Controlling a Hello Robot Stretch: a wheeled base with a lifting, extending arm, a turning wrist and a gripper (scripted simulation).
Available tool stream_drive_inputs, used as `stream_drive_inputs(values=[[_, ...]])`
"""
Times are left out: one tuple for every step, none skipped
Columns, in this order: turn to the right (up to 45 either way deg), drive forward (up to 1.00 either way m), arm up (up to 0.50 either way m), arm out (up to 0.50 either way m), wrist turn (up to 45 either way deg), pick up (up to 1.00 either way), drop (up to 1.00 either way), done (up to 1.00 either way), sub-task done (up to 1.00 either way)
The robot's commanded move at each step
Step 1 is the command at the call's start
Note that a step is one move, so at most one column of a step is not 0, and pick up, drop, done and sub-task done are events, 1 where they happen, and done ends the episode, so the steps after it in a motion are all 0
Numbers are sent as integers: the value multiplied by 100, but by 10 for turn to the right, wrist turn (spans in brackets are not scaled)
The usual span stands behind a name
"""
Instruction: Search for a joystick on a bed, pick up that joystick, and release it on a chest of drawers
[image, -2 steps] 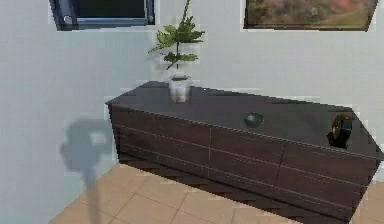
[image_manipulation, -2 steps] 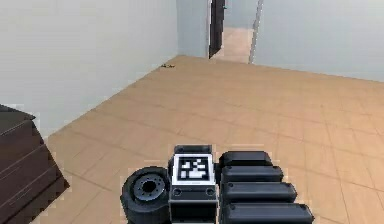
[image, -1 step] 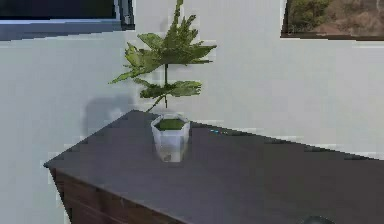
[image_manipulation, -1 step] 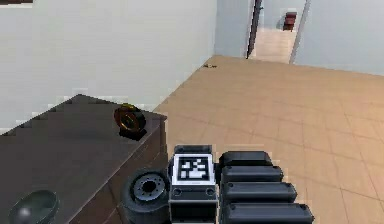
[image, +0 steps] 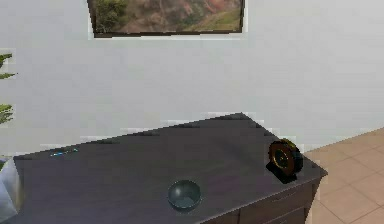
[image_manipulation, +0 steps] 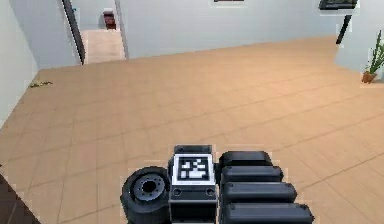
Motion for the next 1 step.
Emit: stream_drive_inputs(values=[[30,0,0,0,0,0,0,0,0]])
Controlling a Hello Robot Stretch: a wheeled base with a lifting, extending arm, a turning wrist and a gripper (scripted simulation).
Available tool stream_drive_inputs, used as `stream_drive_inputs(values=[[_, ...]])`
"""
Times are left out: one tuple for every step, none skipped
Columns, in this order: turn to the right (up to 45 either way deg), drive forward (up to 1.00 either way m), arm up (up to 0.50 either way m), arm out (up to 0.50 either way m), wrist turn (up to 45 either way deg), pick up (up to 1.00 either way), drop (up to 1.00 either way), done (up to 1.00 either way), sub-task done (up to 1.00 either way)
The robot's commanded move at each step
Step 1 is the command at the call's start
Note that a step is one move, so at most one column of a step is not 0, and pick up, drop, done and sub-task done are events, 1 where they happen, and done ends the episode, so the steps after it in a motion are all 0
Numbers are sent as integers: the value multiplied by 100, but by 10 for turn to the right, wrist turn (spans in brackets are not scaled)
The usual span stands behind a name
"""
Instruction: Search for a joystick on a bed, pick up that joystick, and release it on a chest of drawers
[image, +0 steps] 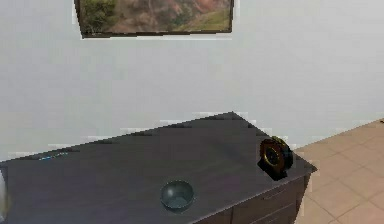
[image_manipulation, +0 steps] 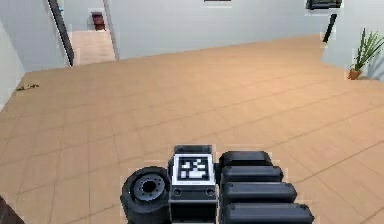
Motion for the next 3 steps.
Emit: stream_drive_inputs(values=[[-360,0,0,0,0,0,0,0,0],[270,0,0,0,0,0,0,0,0],[-270,0,0,0,0,0,0,0,0]])
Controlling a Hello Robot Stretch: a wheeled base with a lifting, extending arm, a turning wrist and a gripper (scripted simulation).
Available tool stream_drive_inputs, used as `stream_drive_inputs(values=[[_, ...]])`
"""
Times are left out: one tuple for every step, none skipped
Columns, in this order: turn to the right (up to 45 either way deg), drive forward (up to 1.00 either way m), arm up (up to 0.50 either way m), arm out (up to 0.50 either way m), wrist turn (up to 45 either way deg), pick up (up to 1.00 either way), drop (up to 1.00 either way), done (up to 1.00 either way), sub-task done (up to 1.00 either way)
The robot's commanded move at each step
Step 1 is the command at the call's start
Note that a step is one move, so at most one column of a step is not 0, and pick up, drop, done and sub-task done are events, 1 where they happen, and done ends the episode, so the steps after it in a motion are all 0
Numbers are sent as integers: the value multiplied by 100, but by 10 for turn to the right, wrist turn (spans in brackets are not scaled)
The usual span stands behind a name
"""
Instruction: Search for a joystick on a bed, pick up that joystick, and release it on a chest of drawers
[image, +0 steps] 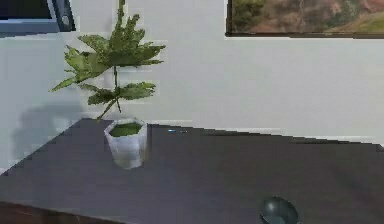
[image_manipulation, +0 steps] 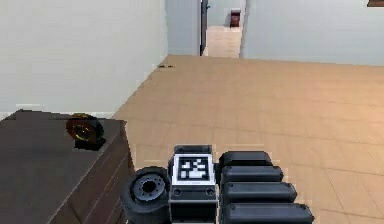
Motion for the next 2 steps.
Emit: stream_drive_inputs(values=[[150,0,0,0,0,0,0,0,0],[-300,0,0,0,0,0,0,0,0]])
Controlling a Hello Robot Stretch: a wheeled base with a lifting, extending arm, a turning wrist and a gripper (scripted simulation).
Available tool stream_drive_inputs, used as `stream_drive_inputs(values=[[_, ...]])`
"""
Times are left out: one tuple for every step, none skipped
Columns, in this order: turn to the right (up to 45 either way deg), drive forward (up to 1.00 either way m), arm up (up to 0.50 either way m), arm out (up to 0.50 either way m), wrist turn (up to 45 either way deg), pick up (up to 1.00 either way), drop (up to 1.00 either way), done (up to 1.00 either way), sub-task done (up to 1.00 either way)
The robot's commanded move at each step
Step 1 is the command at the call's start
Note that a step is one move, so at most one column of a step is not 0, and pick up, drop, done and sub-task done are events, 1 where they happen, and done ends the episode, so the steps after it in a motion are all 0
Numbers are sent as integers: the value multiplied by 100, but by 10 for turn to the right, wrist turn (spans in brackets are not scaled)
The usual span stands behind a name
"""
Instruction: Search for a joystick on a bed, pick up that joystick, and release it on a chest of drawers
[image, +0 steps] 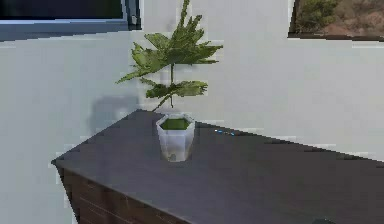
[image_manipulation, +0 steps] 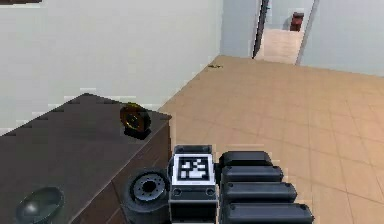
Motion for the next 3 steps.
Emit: stream_drive_inputs(values=[[0,20,0,0,0,0,0,0,0],[450,0,0,0,0,0,0,0,0],[150,0,0,0,0,0,0,0,0]])
